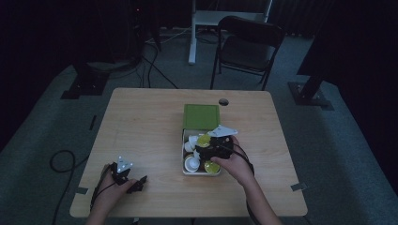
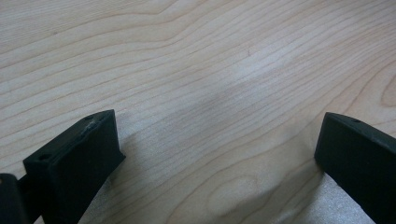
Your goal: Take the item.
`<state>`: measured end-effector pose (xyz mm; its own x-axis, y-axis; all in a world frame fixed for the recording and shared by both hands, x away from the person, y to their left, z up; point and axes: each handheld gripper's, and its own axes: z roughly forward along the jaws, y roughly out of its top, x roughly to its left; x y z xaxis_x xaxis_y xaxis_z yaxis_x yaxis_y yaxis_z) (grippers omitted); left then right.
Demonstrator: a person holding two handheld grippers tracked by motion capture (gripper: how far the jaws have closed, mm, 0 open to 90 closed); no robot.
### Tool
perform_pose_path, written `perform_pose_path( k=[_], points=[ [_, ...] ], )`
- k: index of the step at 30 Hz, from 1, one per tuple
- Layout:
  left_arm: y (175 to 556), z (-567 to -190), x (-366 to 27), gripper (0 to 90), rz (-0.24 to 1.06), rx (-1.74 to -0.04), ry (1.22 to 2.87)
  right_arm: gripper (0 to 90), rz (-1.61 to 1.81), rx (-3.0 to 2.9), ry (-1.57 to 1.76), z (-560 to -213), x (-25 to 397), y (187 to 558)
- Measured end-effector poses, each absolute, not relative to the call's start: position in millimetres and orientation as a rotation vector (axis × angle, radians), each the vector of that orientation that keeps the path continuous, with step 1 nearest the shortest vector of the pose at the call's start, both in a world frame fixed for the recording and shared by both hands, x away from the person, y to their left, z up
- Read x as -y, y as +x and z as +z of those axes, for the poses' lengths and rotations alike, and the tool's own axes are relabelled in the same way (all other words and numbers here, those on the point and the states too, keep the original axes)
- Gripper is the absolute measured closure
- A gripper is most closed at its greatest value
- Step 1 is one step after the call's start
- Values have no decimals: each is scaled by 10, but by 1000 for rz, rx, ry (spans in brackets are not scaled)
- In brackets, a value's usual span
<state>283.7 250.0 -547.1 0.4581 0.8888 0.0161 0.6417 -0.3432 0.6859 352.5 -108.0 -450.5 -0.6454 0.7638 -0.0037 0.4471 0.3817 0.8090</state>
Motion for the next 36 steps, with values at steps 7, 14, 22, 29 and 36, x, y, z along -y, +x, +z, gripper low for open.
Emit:
perform_pose_path(
  k=[7,14,22,29,36],
  points=[
    [2837,-5470,-2501,4,522,-1270,2101,161,1091,-2288,1038,-4549,1016,3573],
    [2837,-5471,-2500,4,522,-1270,2100,220,1049,-2305,1021,-4588,974,3610],
    [2837,-5471,-2500,4,523,-1270,2099,295,1022,-2319,1004,-4591,954,3622],
    [2837,-5471,-2500,4,522,-1271,2098,376,1030,-2324,999,-4584,973,3637],
    [2838,-5470,-2502,4,525,-1268,2102,379,1049,-2329,981,-4517,1005,3624]
  ],
)
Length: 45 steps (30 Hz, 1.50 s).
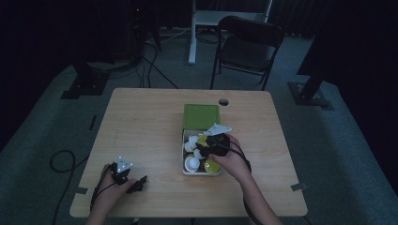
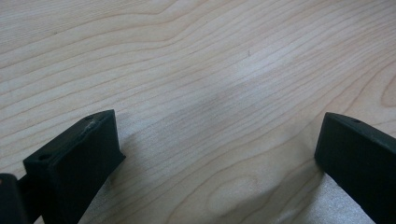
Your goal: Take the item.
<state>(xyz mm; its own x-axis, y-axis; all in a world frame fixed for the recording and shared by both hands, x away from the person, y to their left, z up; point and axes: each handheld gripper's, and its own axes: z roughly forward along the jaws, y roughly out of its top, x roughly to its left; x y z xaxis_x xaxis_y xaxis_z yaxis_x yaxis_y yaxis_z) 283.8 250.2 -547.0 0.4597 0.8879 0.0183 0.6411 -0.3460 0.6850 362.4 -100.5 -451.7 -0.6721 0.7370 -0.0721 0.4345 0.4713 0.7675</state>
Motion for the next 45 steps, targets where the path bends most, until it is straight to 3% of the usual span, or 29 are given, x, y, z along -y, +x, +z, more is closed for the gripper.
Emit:
perform_pose_path(
  k=[18,45],
  points=[
    [2836,-5472,-2498,4,525,-1272,2097,379,1139,-2268,977,-4246,1202,3529],
    [2835,-5472,-2496,4,526,-1274,2096,378,1111,-2166,1078,-4238,1766,3472]
  ],
)
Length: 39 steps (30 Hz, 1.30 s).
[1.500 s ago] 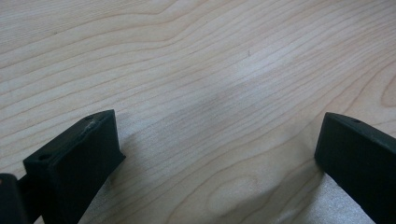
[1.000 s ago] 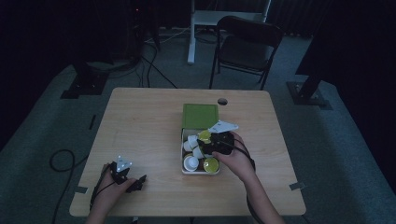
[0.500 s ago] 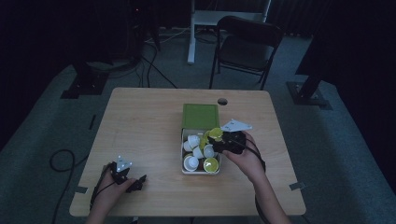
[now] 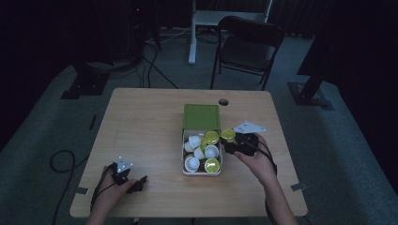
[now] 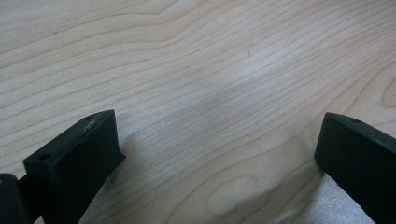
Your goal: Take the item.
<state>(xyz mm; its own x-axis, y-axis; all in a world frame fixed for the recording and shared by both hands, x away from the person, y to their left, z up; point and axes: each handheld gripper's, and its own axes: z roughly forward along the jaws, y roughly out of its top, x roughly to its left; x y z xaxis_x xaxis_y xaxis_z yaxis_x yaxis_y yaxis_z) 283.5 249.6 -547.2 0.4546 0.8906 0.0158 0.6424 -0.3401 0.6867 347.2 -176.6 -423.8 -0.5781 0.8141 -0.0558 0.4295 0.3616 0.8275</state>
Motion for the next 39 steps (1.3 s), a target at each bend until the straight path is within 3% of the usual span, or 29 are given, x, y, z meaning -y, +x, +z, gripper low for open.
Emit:
perform_pose_path(
  k=[39],
  points=[
    [2834,-5471,-2497,4,524,-1275,2098,378,955,-1985,1285,-4756,2720,3449]
  ],
)
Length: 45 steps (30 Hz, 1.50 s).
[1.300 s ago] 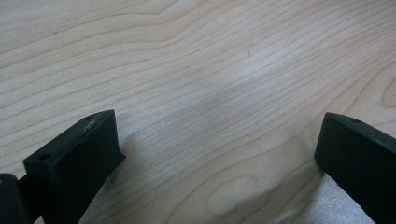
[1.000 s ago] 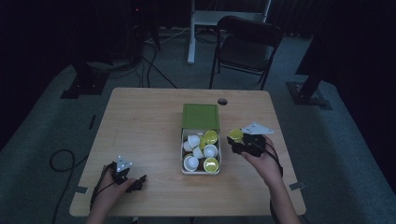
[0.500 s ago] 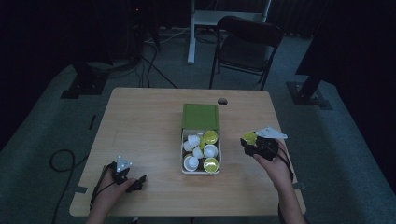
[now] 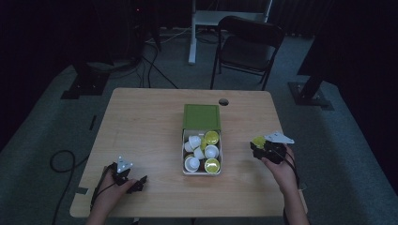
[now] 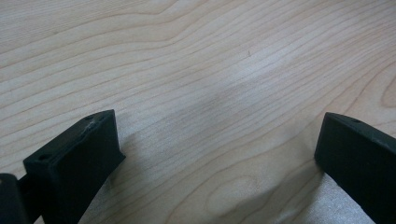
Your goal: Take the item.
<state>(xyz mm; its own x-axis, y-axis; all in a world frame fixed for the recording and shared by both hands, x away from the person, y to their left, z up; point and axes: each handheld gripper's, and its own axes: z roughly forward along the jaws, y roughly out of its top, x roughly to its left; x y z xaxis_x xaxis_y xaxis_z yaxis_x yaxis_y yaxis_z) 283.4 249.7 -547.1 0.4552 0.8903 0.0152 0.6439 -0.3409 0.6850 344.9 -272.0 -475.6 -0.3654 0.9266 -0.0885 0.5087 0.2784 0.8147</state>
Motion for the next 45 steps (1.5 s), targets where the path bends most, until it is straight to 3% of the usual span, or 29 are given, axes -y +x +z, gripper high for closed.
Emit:
perform_pose_path(
  k=[17,37,45],
  points=[
    [2834,-5471,-2496,4,524,-1275,2098,378,851,-1939,1423,-5178,3049,3582],
    [2834,-5471,-2496,4,524,-1275,2098,370,806,-1979,1501,-5346,3152,3598],
    [2834,-5471,-2496,4,524,-1275,2098,207,827,-1975,1530,-5338,3151,3597]
  ],
)
